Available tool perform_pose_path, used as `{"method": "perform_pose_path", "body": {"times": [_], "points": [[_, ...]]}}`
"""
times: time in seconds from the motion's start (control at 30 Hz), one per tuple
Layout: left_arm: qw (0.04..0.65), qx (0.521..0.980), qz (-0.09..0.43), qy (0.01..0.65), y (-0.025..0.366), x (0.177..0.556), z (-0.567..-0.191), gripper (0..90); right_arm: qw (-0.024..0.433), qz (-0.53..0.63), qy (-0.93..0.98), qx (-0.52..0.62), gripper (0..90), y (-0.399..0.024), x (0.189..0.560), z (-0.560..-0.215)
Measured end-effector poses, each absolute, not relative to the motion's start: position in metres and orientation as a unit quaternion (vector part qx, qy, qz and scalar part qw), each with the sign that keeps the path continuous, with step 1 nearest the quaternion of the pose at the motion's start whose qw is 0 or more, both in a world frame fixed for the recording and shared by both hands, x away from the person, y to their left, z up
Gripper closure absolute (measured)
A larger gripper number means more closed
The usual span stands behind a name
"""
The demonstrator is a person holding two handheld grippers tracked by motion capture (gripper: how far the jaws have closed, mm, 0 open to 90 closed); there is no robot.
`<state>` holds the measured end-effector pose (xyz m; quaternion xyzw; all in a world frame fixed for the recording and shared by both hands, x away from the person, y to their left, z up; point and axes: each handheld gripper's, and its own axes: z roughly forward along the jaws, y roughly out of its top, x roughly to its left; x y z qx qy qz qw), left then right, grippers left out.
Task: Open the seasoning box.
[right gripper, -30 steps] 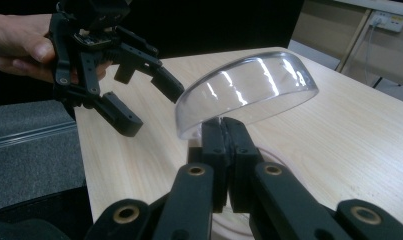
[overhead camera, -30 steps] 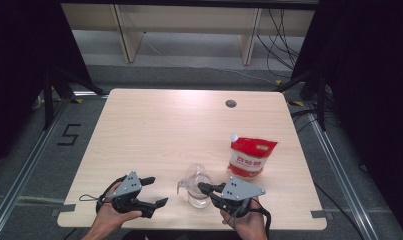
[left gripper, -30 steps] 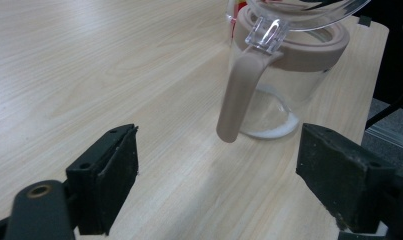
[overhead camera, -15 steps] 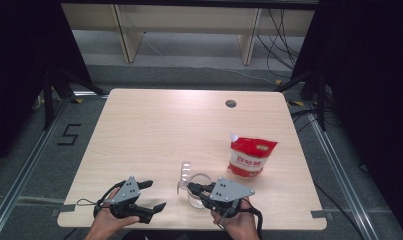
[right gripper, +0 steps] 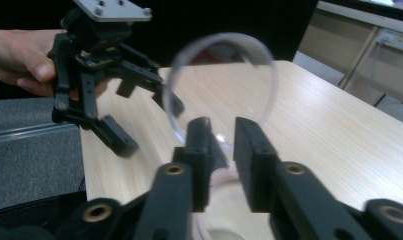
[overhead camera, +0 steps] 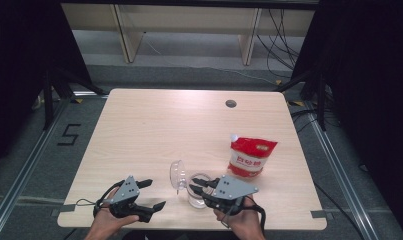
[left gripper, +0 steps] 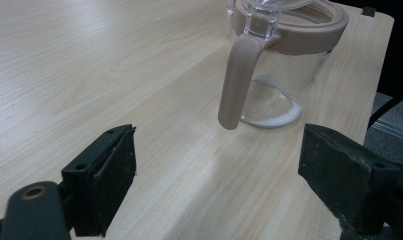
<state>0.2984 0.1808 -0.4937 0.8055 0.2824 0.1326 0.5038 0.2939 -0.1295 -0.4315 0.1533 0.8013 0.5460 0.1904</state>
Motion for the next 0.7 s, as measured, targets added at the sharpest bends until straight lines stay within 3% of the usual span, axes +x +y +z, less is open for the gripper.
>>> {"method": "perform_pose_path", "body": {"times": [0.33,0.7], "points": [[0.508,0.806,0.135,0.273,0.182,0.301,-0.494,15.1,0.21,0.533,0.79,0.218,57.1,-0.211,0.297,-0.44],[0.506,0.806,0.137,0.274,0.182,0.301,-0.493,15.1,0.244,0.503,0.779,0.284,47.5,-0.271,0.299,-0.453]]}}
